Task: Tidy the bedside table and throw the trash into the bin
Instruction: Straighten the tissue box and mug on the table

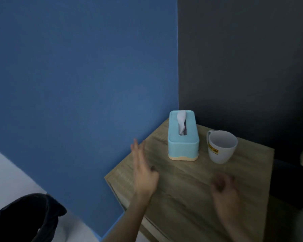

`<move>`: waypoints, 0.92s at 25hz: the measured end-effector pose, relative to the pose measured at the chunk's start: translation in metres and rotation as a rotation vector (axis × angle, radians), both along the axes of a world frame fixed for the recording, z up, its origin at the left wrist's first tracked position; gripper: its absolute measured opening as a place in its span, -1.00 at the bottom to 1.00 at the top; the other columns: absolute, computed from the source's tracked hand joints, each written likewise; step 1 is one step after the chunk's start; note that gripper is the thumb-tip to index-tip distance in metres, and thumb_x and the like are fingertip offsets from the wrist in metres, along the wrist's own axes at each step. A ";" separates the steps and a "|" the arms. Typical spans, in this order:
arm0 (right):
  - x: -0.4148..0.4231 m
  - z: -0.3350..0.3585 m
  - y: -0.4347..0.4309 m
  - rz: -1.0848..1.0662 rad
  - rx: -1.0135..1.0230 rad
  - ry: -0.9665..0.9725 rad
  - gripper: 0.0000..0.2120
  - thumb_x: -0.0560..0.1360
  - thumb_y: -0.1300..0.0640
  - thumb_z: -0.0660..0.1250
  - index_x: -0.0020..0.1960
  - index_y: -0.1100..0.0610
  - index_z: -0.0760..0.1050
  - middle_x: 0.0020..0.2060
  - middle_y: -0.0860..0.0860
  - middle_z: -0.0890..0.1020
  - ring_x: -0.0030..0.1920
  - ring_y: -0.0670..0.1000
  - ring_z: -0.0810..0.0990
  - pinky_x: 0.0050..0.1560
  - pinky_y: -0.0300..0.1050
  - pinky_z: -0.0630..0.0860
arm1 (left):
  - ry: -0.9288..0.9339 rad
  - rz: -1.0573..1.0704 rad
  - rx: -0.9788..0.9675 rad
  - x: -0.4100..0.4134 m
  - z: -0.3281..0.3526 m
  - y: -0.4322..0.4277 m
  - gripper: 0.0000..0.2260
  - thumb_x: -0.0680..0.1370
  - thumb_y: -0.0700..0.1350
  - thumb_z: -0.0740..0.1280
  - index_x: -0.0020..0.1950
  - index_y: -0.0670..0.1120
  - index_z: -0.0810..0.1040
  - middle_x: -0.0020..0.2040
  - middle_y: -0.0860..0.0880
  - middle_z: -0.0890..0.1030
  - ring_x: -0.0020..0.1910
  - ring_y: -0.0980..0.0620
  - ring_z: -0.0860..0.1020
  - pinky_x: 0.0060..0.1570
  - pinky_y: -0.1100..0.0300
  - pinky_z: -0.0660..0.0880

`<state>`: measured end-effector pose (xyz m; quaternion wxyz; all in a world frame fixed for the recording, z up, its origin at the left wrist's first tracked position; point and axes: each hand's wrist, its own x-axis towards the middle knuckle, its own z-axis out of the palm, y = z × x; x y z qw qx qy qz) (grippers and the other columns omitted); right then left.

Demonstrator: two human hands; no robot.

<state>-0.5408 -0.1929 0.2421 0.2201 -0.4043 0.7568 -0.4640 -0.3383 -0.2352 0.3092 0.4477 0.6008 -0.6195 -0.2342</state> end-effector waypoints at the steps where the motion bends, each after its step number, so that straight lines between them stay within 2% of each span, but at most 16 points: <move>1: -0.018 0.005 -0.009 -0.057 0.054 -0.010 -0.55 0.44 0.17 0.37 0.29 0.17 0.36 0.21 0.19 0.50 0.18 0.21 0.49 0.19 0.12 0.42 | -0.072 -0.110 -0.001 -0.010 0.010 -0.015 -0.14 0.32 -0.51 0.18 0.51 0.06 0.05 0.56 0.09 -0.11 0.54 0.12 -0.19 0.43 0.41 -0.15; 4: -0.049 0.014 -0.035 -0.092 0.067 -0.144 -0.19 0.35 0.06 0.46 0.46 0.10 0.09 0.41 0.16 0.31 0.35 0.19 0.35 0.31 0.17 0.32 | -0.311 -0.379 0.064 -0.036 0.019 -0.058 -0.28 0.42 -0.36 0.30 0.48 0.10 0.15 0.58 0.04 -0.07 0.56 -0.02 -0.12 0.53 0.09 0.00; 6: -0.059 0.017 -0.050 -0.045 0.011 -0.169 -0.04 0.29 0.00 0.51 0.49 0.06 0.01 0.45 0.11 0.26 0.40 0.16 0.30 0.34 0.16 0.29 | -0.436 -0.450 0.147 -0.047 0.012 -0.076 -0.33 0.46 -0.33 0.31 0.49 0.07 0.19 0.59 0.02 -0.03 0.56 -0.04 -0.05 0.51 0.05 0.08; 8: -0.064 0.016 -0.062 0.036 -0.055 -0.174 -0.02 0.25 0.02 0.54 0.49 0.05 0.03 0.44 0.09 0.28 0.39 0.12 0.31 0.34 0.12 0.31 | -0.469 -0.432 0.133 -0.054 0.004 -0.082 -0.41 0.53 -0.36 0.25 0.49 0.05 0.24 0.59 0.01 0.01 0.56 -0.04 0.01 0.46 0.21 0.10; 11: -0.066 0.012 -0.072 0.108 -0.095 -0.199 -0.12 0.27 0.09 0.53 0.45 0.07 0.12 0.39 0.08 0.37 0.35 0.08 0.37 0.28 0.01 0.35 | -0.424 -0.366 0.064 -0.062 -0.003 -0.085 -0.49 0.58 -0.40 0.15 0.46 0.01 0.32 0.56 -0.02 0.12 0.53 -0.01 0.13 0.25 0.62 0.13; 12: -0.067 0.011 -0.073 0.120 -0.098 -0.196 -0.14 0.28 0.10 0.52 0.45 0.07 0.14 0.38 0.07 0.38 0.34 0.08 0.38 0.26 -0.01 0.35 | -0.423 -0.356 0.065 -0.064 -0.005 -0.086 -0.48 0.58 -0.41 0.15 0.46 0.01 0.33 0.56 -0.01 0.13 0.52 0.00 0.16 0.22 0.65 0.15; 14: -0.069 0.010 -0.074 0.126 -0.119 -0.180 -0.16 0.29 0.10 0.52 0.44 0.07 0.15 0.37 0.07 0.39 0.33 0.08 0.38 0.25 -0.02 0.35 | -0.485 -0.330 0.041 -0.068 -0.009 -0.089 -0.43 0.56 -0.43 0.17 0.47 0.05 0.29 0.56 0.02 0.13 0.51 -0.01 0.19 0.33 0.42 0.30; 16: -0.072 0.010 -0.075 0.120 -0.134 -0.169 -0.16 0.29 0.10 0.52 0.45 0.07 0.15 0.37 0.08 0.40 0.33 0.08 0.39 0.25 -0.01 0.36 | -0.570 -0.274 0.029 -0.074 -0.008 -0.092 -0.45 0.58 -0.39 0.17 0.49 0.05 0.26 0.56 0.03 0.13 0.49 -0.03 0.19 0.36 0.24 0.35; 20: -0.074 0.009 -0.076 0.123 -0.153 -0.161 -0.14 0.29 0.14 0.51 0.45 0.08 0.13 0.38 0.08 0.37 0.34 0.08 0.37 0.25 -0.04 0.34 | -0.647 -0.159 0.069 -0.094 0.000 -0.097 -0.57 0.63 -0.21 0.16 0.49 0.02 0.25 0.55 0.00 0.18 0.41 -0.10 0.30 0.29 0.08 0.40; 23: -0.075 0.006 -0.075 0.123 -0.188 -0.157 -0.08 0.28 0.14 0.52 0.47 0.05 0.06 0.40 0.07 0.33 0.36 0.06 0.35 0.27 -0.04 0.33 | -0.630 -0.129 0.099 -0.110 0.005 -0.100 -0.58 0.60 -0.22 0.21 0.45 0.00 0.29 0.52 -0.01 0.22 0.39 -0.10 0.34 0.28 0.06 0.45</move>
